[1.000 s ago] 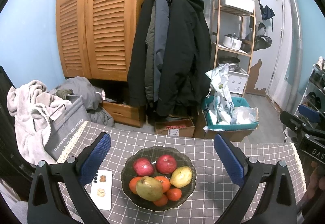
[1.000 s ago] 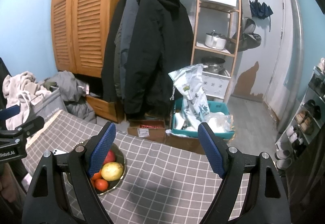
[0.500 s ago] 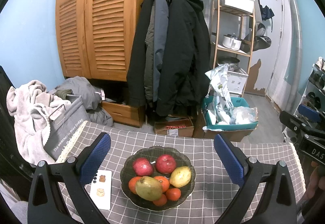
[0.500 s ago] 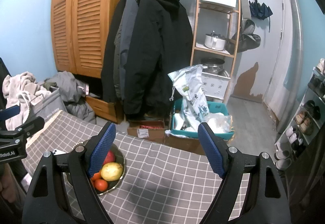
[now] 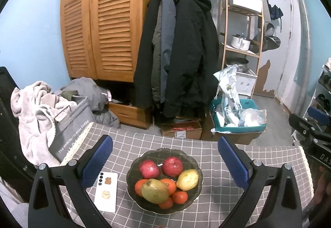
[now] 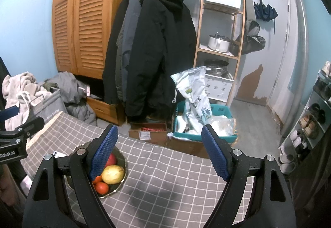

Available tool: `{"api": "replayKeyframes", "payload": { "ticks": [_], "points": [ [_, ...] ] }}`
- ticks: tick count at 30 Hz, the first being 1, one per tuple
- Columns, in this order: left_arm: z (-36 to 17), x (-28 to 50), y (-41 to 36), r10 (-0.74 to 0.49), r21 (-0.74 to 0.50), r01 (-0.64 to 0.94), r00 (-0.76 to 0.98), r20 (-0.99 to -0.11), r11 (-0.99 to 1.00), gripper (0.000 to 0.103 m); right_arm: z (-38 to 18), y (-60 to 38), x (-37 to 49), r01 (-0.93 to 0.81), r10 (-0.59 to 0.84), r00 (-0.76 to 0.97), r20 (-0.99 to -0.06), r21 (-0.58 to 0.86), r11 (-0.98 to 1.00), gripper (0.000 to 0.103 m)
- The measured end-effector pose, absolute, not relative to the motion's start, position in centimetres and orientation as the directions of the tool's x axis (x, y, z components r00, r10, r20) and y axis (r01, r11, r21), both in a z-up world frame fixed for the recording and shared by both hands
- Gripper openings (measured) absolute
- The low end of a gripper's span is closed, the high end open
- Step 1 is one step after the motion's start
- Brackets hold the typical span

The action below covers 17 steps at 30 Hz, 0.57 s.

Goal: Organize fruits

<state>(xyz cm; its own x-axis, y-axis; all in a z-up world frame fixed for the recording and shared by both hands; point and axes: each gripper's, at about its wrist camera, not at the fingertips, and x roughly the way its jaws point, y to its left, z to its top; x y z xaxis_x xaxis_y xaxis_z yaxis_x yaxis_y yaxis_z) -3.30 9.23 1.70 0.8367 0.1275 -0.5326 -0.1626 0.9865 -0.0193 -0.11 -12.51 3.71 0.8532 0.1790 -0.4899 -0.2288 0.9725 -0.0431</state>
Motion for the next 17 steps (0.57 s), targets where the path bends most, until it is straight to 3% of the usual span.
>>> {"api": "replayKeyframes", "payload": {
  "ticks": [17],
  "points": [
    [1.99,-3.38,9.15,0.146,0.001,-0.170,0.840,-0.522,0.985,0.102,3.61,-12.56,-0.15,-0.229,0.178,0.854,-0.490,-0.046,0.972,0.082]
  ]
}}
